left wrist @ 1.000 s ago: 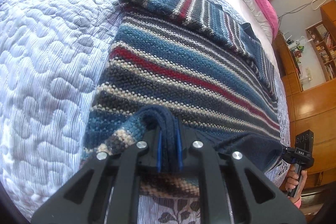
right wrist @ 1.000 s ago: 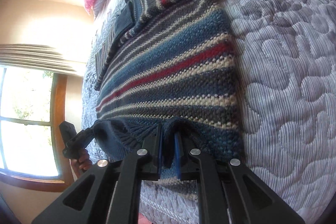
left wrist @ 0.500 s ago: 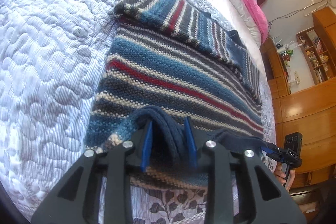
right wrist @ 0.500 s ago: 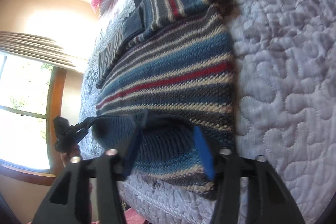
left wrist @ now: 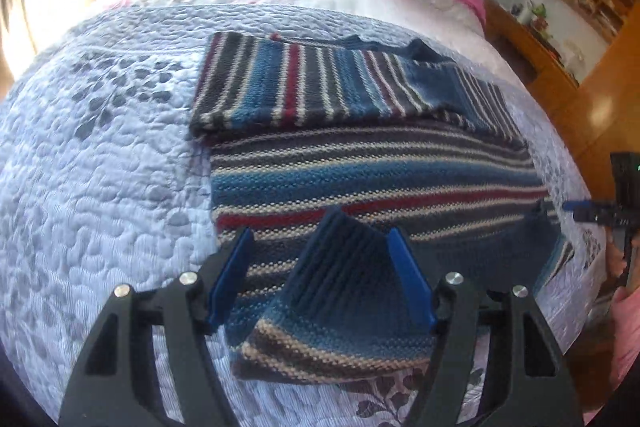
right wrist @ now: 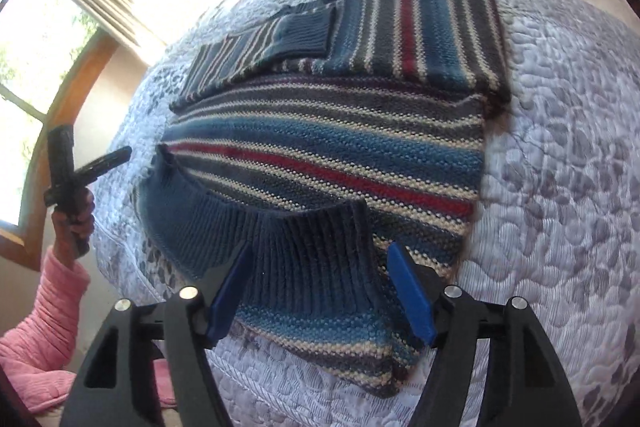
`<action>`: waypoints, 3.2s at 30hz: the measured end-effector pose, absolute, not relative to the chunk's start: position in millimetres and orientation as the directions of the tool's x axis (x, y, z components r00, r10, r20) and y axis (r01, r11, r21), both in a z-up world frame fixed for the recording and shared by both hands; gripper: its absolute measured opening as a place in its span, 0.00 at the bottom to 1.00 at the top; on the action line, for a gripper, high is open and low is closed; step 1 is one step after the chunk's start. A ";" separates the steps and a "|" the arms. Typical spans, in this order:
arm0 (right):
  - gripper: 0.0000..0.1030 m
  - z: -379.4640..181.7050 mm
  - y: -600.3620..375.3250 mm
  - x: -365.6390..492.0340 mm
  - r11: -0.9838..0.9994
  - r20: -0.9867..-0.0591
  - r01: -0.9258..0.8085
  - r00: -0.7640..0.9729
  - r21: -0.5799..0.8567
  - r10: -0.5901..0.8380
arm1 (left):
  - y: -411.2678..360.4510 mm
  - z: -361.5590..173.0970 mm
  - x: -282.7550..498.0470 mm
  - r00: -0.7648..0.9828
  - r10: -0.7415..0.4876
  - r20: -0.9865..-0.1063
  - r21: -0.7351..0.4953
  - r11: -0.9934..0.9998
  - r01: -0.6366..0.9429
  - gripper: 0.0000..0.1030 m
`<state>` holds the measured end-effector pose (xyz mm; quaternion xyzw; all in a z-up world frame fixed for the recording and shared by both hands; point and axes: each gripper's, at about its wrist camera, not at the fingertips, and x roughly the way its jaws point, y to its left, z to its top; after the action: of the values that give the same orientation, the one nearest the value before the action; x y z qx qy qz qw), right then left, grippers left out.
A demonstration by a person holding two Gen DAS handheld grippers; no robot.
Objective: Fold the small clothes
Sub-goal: 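Regrasp the folded hem edge with both tools, then carry the hem up to the collar with both tools and open them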
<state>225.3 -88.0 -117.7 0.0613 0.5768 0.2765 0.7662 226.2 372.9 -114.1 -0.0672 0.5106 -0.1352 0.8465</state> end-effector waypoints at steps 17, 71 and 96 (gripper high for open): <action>0.70 -166.3 -62.6 254.1 0.808 -0.880 -0.442 0.081 0.390 0.469 | 348.7 -175.8 256.1 0.263 -0.384 -0.885 -0.281 0.892 0.354 0.66; 0.09 -46.4 -96.4 413.4 0.867 -0.789 -0.302 0.370 0.397 0.490 | 346.2 -72.0 395.7 0.578 -0.264 -0.772 -0.228 0.964 0.136 0.13; 0.10 -162.4 -75.8 562.4 0.937 -0.892 -0.132 0.290 0.323 0.348 | 343.6 -183.4 519.4 0.455 -0.093 -0.886 -0.102 0.995 0.006 0.15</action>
<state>562.4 -75.8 -162.4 0.0935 0.5764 0.1503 0.7978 519.4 343.6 -183.4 -0.0419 0.5212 -0.0291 0.8519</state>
